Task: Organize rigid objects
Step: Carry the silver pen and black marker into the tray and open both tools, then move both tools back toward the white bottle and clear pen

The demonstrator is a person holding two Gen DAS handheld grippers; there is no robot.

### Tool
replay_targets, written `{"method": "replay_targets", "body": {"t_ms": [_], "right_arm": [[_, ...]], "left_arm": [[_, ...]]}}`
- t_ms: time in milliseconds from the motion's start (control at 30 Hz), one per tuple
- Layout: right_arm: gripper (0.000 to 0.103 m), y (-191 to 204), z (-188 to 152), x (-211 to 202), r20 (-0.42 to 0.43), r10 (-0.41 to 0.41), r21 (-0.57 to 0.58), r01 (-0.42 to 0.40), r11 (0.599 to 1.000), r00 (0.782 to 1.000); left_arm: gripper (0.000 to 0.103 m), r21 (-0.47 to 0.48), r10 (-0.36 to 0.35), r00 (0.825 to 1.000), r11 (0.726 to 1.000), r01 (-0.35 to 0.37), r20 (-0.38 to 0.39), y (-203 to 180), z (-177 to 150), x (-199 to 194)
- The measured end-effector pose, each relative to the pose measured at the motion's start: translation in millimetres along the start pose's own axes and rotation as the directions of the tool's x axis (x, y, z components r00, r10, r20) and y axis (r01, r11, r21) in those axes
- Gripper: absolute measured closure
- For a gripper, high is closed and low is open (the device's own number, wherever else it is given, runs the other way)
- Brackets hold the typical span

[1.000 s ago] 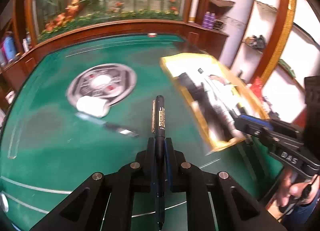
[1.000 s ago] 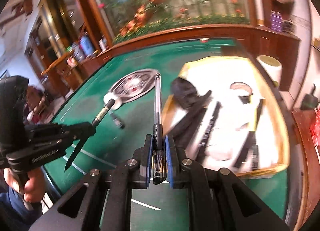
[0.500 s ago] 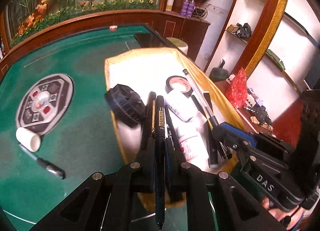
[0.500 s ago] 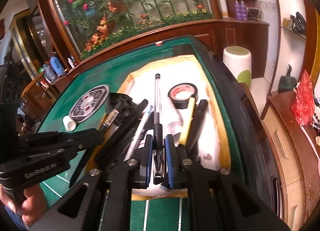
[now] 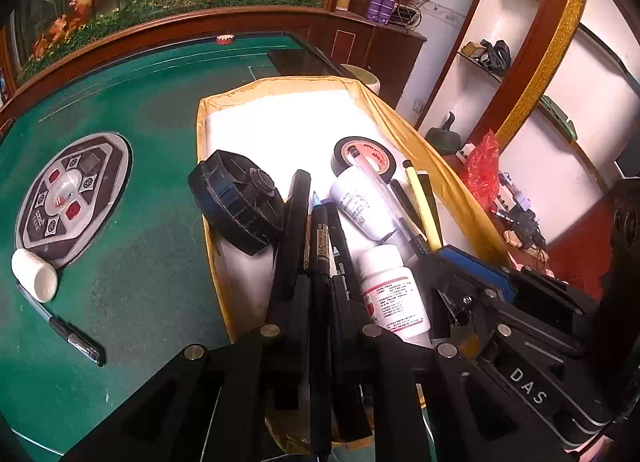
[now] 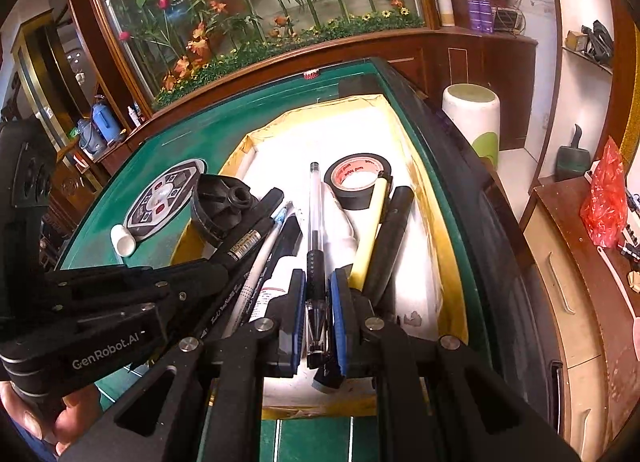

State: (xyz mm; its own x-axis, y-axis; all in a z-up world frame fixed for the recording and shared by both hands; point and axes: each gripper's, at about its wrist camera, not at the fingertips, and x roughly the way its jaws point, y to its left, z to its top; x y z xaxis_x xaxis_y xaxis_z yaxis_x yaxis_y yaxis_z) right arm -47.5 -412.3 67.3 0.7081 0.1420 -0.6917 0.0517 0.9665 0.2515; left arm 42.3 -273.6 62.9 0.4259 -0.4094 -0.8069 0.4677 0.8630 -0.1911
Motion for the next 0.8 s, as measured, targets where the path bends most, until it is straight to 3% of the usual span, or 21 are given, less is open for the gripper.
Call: {"method": "replay_targets", "body": {"t_ms": [400,567,800], "right_arm": [[0.09,12.4,2.3,-19.3,0.037,-0.015,-0.02,0.016,1.0,0.999],[0.084,24.9,3.8,-29.0,0.052,-0.002,-0.034,0.003,0.999,0.999],[0.075,59.1,3.0,-36.0,0.033,0.125,-0.07,-0.123,0.99,0.992]], "left_arm": [[0.094,-0.029,-0.063,0.997,0.998,0.064,0.033,12.3,-4.6,-29.8],[0.094,-0.04,-0.08,0.996,0.996,0.082,0.051,19.5,-7.1,-44.3],[0.093,-0.083,-0.073,0.993,0.993,0.081,0.089,57.3,-21.3,-71.2]]}}
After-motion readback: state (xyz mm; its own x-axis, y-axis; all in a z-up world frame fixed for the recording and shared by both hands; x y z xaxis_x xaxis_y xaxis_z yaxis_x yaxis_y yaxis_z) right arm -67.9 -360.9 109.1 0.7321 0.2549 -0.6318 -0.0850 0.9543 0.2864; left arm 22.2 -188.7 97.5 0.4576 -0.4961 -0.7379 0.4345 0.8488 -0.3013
